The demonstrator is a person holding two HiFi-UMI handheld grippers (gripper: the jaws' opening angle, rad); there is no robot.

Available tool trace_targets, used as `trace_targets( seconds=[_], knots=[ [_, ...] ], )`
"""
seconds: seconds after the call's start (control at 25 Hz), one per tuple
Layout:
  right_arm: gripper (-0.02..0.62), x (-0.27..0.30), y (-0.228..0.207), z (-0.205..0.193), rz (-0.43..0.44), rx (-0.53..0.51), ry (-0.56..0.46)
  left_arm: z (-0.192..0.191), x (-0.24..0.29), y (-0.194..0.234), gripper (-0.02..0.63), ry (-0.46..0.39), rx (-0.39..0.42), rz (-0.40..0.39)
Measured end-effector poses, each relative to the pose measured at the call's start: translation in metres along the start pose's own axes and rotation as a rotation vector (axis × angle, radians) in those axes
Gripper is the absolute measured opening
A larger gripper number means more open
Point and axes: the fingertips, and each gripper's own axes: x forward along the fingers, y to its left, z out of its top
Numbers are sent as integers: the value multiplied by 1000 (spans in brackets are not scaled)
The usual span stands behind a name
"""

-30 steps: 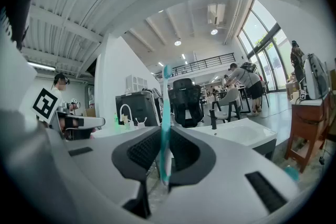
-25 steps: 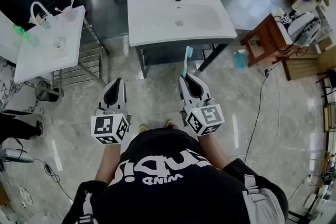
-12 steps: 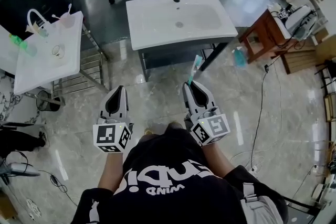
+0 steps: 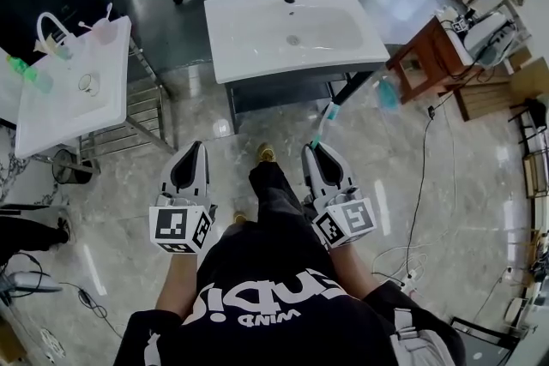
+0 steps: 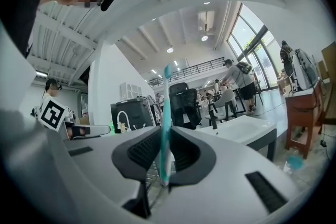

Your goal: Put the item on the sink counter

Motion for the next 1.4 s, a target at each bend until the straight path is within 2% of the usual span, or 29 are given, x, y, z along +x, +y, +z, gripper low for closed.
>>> trace_targets(
  seconds=[0.24, 0.84, 1.4],
  knots=[
    [67, 33, -5, -11, 5, 5, 38, -2, 22, 17, 20, 10, -12, 3],
    [67, 151, -22, -12, 88, -29, 63, 14, 107, 70, 20, -4, -6, 22],
    [67, 230, -77, 11, 108, -25, 74, 44, 198, 88, 20, 17, -6, 33]
  ],
)
